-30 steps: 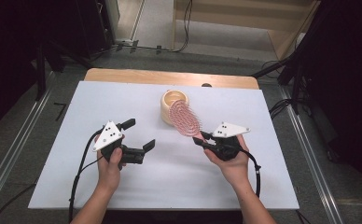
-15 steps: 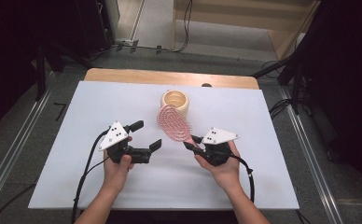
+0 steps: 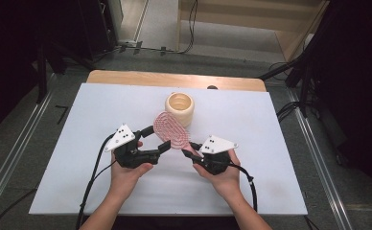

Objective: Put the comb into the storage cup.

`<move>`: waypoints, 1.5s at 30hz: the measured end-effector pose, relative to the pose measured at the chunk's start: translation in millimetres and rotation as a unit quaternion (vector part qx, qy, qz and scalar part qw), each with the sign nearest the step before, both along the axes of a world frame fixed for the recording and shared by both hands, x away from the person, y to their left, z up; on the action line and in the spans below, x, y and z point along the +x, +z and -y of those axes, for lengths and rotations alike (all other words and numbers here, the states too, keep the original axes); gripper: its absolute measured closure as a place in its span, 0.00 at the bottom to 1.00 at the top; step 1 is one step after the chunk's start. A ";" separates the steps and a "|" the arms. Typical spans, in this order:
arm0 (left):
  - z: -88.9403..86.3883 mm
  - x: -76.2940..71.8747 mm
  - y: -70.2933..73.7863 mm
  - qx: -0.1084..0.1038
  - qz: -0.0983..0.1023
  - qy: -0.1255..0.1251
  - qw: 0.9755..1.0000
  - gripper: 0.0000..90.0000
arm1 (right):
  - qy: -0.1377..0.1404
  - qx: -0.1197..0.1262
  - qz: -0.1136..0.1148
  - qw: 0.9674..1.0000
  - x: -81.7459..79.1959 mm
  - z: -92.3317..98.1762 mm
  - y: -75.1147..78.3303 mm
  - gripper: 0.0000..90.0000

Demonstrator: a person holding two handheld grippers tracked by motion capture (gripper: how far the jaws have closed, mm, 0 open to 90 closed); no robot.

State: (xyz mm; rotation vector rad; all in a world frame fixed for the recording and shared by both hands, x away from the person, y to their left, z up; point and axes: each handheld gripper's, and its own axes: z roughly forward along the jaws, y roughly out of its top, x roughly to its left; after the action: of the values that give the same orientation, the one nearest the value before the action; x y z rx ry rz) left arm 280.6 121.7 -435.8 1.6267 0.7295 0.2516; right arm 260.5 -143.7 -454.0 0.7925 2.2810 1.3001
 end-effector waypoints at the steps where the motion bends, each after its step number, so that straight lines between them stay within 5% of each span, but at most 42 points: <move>1: 0.5 -0.1 0.1 -0.002 -0.001 -0.002 1.000 0.24 | 0.001 0.001 0.001 1.000 -0.2 -1.0 -0.3 0.75; 30: -0.9 -0.2 0.1 -0.040 -0.013 -0.027 0.999 0.47 | 0.025 0.004 0.019 0.999 -12.2 -23.2 -0.1 0.75; 45: -1.7 2.2 -0.3 -0.063 -0.044 -0.032 0.997 0.53 | 0.021 0.003 0.044 0.999 -19.2 -30.1 0.3 0.75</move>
State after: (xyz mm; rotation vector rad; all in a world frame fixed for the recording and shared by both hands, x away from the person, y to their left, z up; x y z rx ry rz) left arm 282.9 123.3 -436.1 1.5452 0.7435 0.0866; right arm 241.3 -113.6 -453.7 0.6791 2.2354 1.3339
